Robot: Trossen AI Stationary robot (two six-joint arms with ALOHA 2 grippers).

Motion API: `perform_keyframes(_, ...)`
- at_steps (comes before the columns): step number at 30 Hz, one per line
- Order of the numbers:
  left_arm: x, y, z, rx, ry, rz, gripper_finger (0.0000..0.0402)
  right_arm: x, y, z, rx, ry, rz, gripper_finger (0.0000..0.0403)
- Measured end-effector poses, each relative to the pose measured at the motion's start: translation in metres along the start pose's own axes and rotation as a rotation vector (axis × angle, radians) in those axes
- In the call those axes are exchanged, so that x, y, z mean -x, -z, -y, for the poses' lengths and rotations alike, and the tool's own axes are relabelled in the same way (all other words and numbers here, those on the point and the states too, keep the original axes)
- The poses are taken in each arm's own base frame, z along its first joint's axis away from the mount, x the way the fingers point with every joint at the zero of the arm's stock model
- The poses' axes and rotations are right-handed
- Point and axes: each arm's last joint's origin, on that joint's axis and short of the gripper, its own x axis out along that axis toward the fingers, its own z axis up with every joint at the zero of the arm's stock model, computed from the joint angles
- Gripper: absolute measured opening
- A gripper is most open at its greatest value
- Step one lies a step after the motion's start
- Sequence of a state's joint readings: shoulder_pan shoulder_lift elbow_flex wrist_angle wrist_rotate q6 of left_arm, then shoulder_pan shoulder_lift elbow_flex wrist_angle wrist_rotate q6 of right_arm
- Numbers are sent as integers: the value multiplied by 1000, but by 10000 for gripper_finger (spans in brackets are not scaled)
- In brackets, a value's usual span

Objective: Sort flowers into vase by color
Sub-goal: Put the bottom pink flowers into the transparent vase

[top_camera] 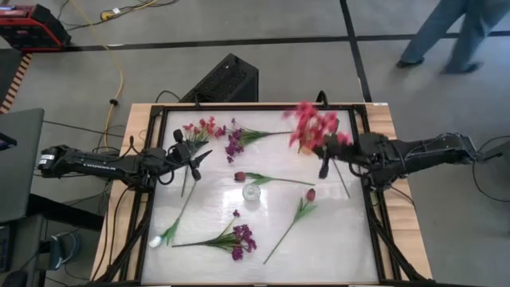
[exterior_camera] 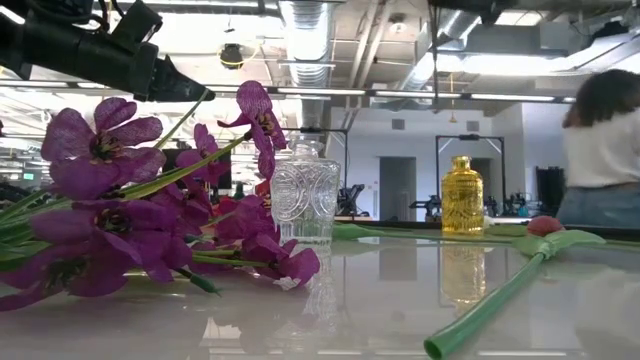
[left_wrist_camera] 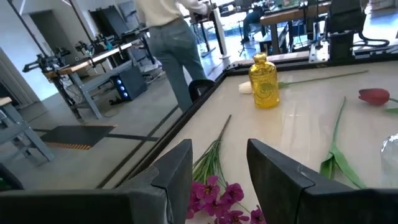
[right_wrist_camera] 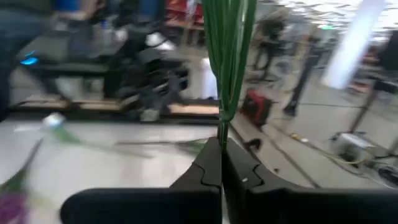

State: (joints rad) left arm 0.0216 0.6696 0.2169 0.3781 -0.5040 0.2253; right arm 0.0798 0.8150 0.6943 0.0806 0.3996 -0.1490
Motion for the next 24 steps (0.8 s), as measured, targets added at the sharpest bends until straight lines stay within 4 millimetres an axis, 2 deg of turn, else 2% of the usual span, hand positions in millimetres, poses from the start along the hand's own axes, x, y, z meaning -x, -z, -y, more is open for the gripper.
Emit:
perform_keyframes(16,0,5,3,-24,89,-30,144,-9,10,51,-127,289,-18,22)
perform_keyframes(24,1,11,4,-38,99,-92,144,5,4,65,-166,394,30,22)
